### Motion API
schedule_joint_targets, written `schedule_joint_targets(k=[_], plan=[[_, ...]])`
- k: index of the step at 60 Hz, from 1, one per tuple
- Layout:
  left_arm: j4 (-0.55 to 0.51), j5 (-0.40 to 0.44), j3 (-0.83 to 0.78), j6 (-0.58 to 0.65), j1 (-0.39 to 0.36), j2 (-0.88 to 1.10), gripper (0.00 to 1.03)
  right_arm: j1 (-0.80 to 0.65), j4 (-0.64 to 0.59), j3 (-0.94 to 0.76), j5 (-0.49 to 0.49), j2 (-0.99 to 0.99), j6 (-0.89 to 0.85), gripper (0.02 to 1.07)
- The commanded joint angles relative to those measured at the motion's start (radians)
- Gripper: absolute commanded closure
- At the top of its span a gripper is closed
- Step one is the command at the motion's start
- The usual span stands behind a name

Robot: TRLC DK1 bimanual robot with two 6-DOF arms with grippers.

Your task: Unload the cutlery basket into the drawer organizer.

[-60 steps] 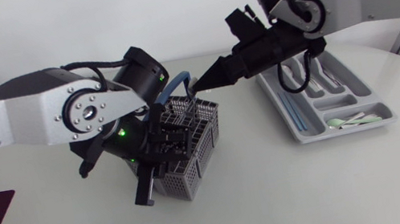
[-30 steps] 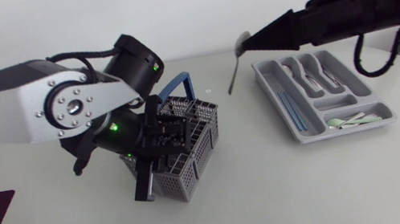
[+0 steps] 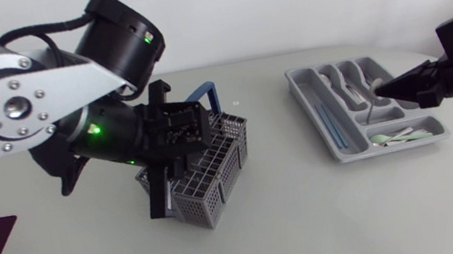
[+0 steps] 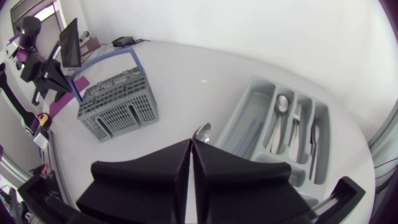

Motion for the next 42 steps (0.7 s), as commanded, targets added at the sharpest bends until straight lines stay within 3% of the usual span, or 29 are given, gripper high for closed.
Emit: schedule_joint_targets(k=[1,16,28,42], plan=[[0.001,0.006,0.017,-0.034,-0.007,-0.041,0.86,-0.06,-0.011,-0.024,0.01,0.052,-0.126,1.02],[0.004,0.006,-0.005,-0.063,-0.006,-0.084,0.86,-0.14,0.09,-0.049,0.13,0.151,-0.277,1.02],[0.021,0.006,-0.034,-0.08,0.023,-0.121,0.86,-0.123,0.331,-0.119,0.317,0.209,-0.273,1.02],[0.039,0.013,-0.058,-0.09,0.058,-0.162,0.86,-0.068,0.365,-0.15,0.429,0.275,-0.262,1.02]])
